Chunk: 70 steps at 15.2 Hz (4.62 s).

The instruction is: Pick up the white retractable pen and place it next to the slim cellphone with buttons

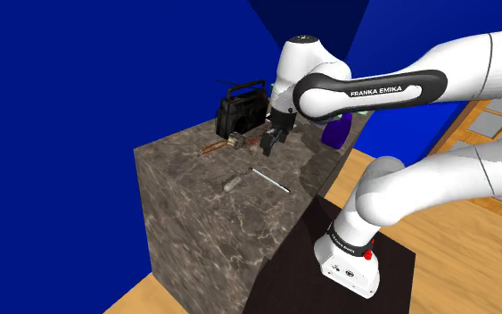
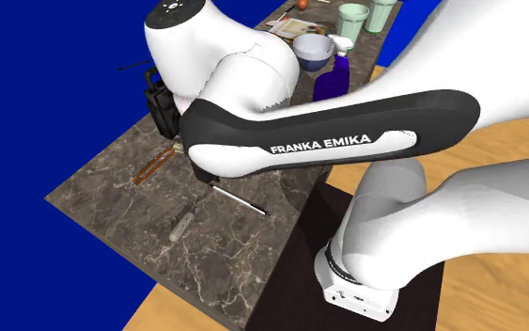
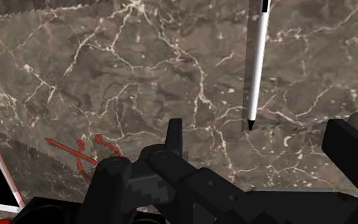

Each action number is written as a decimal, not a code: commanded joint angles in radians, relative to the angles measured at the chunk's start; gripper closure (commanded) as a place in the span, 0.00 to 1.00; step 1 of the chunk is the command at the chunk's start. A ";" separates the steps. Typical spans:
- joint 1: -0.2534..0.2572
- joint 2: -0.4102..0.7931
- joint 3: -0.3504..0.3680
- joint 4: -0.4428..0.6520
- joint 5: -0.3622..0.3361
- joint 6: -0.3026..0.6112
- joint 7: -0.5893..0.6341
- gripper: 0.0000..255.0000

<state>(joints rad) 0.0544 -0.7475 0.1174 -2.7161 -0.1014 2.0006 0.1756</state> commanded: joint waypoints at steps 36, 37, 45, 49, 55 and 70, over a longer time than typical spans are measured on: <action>-0.020 0.163 0.095 -0.097 -0.057 0.275 0.115 1.00; -0.018 0.153 0.093 -0.089 -0.054 0.258 0.110 1.00; -0.006 0.090 0.077 -0.018 -0.038 0.127 0.076 1.00; -0.048 0.050 0.007 -0.047 -0.077 0.131 -0.006 1.00; -0.147 0.021 -0.135 -0.076 -0.169 0.164 -0.167 1.00; -0.331 0.208 -0.493 0.070 -0.329 0.301 -0.560 1.00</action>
<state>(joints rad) -0.2724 -0.5712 -0.3507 -2.6673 -0.4268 2.2845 -0.3578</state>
